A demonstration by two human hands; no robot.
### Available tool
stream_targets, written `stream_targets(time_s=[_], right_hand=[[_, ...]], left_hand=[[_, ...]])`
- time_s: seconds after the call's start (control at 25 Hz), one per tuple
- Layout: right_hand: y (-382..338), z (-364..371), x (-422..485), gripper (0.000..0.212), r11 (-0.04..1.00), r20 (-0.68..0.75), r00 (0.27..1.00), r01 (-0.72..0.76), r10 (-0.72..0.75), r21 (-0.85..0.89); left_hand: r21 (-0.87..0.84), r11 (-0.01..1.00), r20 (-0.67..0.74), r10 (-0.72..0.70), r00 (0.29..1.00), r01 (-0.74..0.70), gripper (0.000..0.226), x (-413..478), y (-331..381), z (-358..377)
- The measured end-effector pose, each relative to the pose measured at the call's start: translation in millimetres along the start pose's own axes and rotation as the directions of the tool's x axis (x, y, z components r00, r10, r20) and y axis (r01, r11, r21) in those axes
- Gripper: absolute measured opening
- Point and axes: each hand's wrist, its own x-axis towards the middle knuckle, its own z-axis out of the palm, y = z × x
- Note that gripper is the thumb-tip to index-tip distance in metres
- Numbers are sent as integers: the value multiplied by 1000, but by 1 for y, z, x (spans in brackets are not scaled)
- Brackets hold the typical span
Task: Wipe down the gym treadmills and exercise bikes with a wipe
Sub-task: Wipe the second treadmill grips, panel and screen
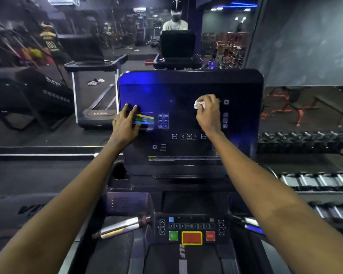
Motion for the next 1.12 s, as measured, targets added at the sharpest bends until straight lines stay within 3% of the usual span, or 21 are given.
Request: stream_targets(time_s=[0.12,0.28,0.48,0.6,0.68,0.84,0.92,1.12], right_hand=[[-18,17,-11,33,999,8,1000,-7,8,-32],[-41,48,-25,58,970,250,956,193,-153,-146],[-67,71,-26,75,978,271,960,114,-63,-176],[-85,91,-31,74,928,426,880,317,-211,-196],[-90,99,-27,71,891,448,854,395,-266,-223],[-101,105,-2,70,929,273,951,225,-144,-293],[-114,116,1,74,940,249,964,169,-94,-298],[-136,135,12,72,866,420,861,420,-286,-272]], left_hand=[[22,998,4,59,998,-59,73,7,-21,-1],[30,988,-59,156,986,-155,74,5,-34,5],[50,973,-85,228,970,-225,75,5,-54,10],[11,969,-91,248,964,-248,76,5,-64,13],[-13,965,-91,261,961,-263,77,6,-68,14],[-23,958,-73,283,956,-285,78,7,-75,12],[-40,960,-69,273,960,-276,80,7,-78,13],[-53,965,-81,253,964,-258,81,7,-83,20]])
